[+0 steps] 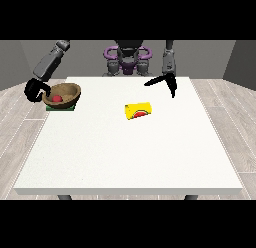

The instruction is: Pick the cup and pour the ball into the bowl, then pick the bowl and place it on the pad

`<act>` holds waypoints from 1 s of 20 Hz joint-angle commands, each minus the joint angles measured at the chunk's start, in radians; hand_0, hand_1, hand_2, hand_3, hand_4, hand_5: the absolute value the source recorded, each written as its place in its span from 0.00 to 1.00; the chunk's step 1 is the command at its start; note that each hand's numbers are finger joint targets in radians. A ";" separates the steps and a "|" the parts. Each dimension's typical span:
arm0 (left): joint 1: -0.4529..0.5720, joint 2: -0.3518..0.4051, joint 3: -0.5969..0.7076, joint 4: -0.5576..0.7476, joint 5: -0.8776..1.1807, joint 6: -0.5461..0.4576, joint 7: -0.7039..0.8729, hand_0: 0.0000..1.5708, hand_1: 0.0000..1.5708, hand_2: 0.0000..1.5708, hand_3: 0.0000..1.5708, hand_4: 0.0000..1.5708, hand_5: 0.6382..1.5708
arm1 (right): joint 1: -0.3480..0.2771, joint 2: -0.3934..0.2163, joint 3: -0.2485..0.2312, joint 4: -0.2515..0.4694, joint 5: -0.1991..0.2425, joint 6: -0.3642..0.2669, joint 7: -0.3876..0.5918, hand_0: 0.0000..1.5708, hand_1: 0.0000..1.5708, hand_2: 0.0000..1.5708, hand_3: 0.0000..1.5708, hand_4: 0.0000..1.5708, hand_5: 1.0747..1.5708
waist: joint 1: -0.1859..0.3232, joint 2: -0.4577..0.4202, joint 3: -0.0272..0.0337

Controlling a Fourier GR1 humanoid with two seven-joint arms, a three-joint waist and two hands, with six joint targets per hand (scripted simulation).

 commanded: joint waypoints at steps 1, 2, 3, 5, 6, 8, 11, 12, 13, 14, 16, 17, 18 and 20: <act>0.009 0.024 -0.025 -0.104 0.000 -0.047 0.089 0.00 0.00 0.00 0.00 0.00 0.99 | -0.012 -0.027 0.001 0.047 0.023 -0.025 -0.032 1.00 1.00 1.00 0.00 0.66 1.00 | 0.019 -0.008 -0.0001; 0.007 0.018 -0.012 -0.120 -0.009 -0.013 0.084 0.00 0.00 0.00 0.00 0.00 0.99 | -0.028 -0.072 -0.008 0.054 0.012 0.041 -0.019 1.00 1.00 1.00 0.22 0.65 1.00 | -0.006 0.026 0.0001; 0.042 0.007 -0.036 -0.134 -0.023 -0.009 0.057 0.00 0.00 0.00 0.00 0.00 0.99 | -0.030 -0.032 0.000 0.048 0.024 0.005 -0.068 1.00 1.00 1.00 0.13 0.66 1.00 | 0.015 0.046 -0.0001; 0.052 -0.024 -0.067 -0.187 -0.051 0.016 0.115 0.00 0.00 0.00 0.00 0.00 0.99 | -0.060 -0.078 -0.001 0.066 0.025 0.032 -0.030 1.00 1.00 1.00 0.29 0.65 1.00 | -0.001 0.033 0.0001; 0.018 -0.006 -0.042 -0.138 -0.035 -0.006 0.146 0.00 0.00 0.00 0.00 0.00 0.99 | -0.062 -0.051 -0.015 0.079 -0.002 0.023 0.029 1.00 1.00 1.00 0.14 0.64 1.00 | -0.018 -0.029 -0.0009; 0.051 0.004 -0.047 -0.214 -0.020 -0.026 0.152 0.00 0.00 0.00 0.00 0.00 0.99 | -0.073 -0.089 -0.055 0.123 -0.039 0.052 0.065 1.00 1.00 1.00 0.00 0.53 1.00 | 0.003 -0.020 -0.0002; 0.036 0.021 -0.039 -0.235 -0.009 -0.047 0.173 0.00 0.00 0.00 0.00 0.00 0.99 | -0.092 -0.085 -0.054 0.117 -0.038 0.035 0.054 1.00 1.00 1.00 0.00 0.45 1.00 | 0.006 0.006 -0.0007; 0.057 0.010 -0.025 -0.201 0.008 -0.045 0.167 0.00 0.00 0.00 0.00 0.00 1.00 | -0.062 -0.095 -0.030 0.111 -0.024 0.088 0.087 1.00 1.00 1.00 0.17 0.47 1.00 | -0.012 -0.048 -0.0014; 0.080 0.011 -0.034 -0.238 0.007 -0.044 0.130 0.00 0.00 0.00 0.00 0.00 0.99 | -0.056 -0.102 -0.040 0.114 -0.026 0.073 0.049 1.00 1.00 1.00 0.31 0.47 1.00 | -0.003 -0.002 -0.0010; 0.093 0.000 -0.040 -0.204 0.001 -0.039 0.130 0.00 0.00 0.00 0.00 0.00 0.99 | -0.048 -0.083 -0.023 0.111 -0.018 0.088 0.073 1.00 1.00 1.00 0.52 0.47 1.00 | -0.011 -0.035 -0.0015; 0.122 0.009 -0.024 -0.203 0.030 -0.064 0.153 0.00 0.00 0.00 0.00 0.00 0.99 | 0.025 -0.040 0.008 0.111 0.016 0.066 0.030 1.00 1.00 1.00 0.66 0.47 1.00 | -0.010 -0.090 -0.0016; 0.041 0.020 -0.021 -0.190 0.022 -0.070 0.182 0.00 0.00 0.00 0.00 0.00 1.00 | -0.048 -0.031 0.019 0.091 0.025 0.018 0.052 1.00 1.00 1.00 0.65 0.47 1.00 | 0.010 -0.051 -0.0015; 0.060 0.005 -0.049 -0.217 0.002 -0.060 0.180 0.00 0.00 0.00 0.00 0.00 1.00 | -0.024 0.007 0.040 0.089 0.049 -0.009 0.011 1.00 1.00 1.00 0.59 0.45 1.00 | 0.019 -0.051 -0.0013; 0.115 0.006 -0.038 -0.220 0.021 -0.061 0.118 0.00 0.00 0.00 0.00 0.00 1.00 | 0.016 -0.011 0.043 0.092 0.057 0.015 -0.016 1.00 1.00 1.00 0.65 0.44 0.99 | 0.011 -0.033 -0.0016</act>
